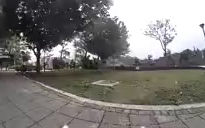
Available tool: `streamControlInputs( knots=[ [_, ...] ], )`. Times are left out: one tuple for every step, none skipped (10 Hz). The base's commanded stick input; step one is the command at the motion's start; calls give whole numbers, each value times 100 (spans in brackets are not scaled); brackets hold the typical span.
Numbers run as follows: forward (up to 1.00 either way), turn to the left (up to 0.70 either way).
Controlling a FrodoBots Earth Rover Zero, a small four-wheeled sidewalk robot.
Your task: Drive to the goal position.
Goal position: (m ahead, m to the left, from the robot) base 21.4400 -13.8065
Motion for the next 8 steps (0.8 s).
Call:
streamControlInputs(
  knots=[
    [0,-100],
    [0,-100],
    [0,-100],
    [0,-100],
    [0,-100],
    [0,-100],
    [0,-100],
    [0,-100]
  ],
)
